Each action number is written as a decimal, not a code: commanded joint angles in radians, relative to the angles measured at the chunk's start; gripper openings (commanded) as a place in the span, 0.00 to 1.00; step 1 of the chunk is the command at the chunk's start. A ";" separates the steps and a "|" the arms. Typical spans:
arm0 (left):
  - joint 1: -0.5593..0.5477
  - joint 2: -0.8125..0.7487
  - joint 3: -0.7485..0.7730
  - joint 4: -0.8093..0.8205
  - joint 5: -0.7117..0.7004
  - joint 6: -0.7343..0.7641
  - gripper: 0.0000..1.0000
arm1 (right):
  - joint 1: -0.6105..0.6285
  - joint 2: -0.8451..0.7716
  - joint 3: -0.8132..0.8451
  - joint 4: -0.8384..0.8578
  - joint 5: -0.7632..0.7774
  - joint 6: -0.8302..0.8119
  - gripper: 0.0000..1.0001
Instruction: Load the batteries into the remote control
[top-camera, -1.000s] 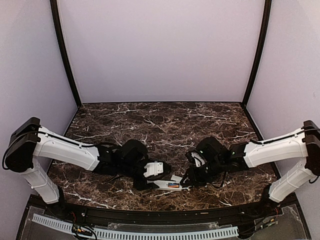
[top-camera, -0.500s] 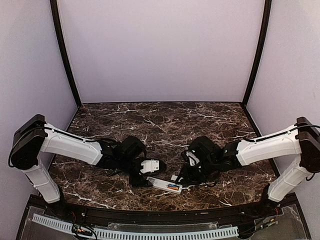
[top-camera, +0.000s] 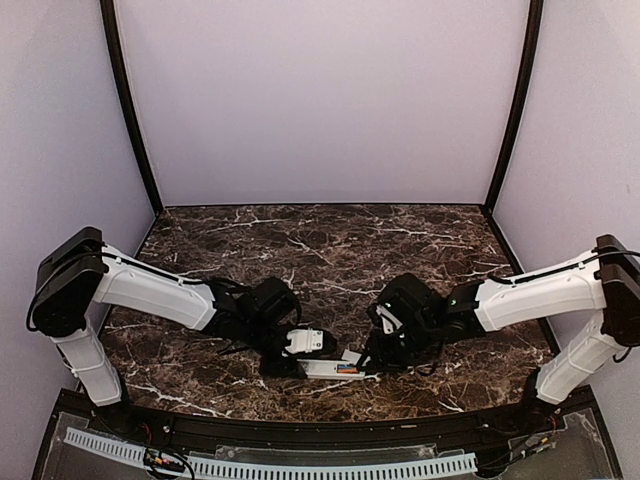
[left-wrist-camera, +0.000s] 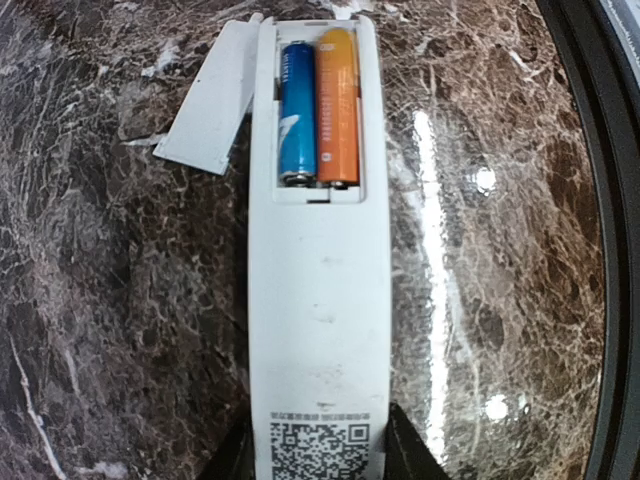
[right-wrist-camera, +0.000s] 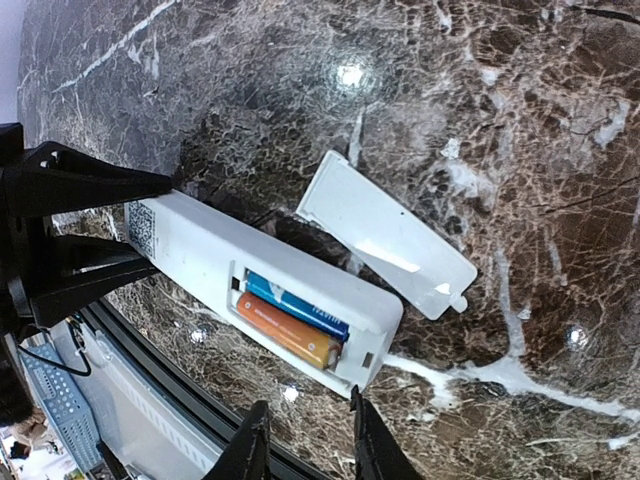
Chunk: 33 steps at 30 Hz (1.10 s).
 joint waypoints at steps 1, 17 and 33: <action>-0.048 0.006 -0.012 0.029 -0.039 -0.103 0.24 | 0.007 -0.036 0.012 -0.048 0.036 0.006 0.26; -0.114 0.030 -0.007 0.046 -0.094 -0.234 0.05 | 0.008 0.071 0.132 -0.066 0.102 -0.061 0.27; -0.115 0.028 -0.007 0.040 -0.099 -0.226 0.05 | 0.034 0.150 0.143 -0.062 0.065 -0.050 0.26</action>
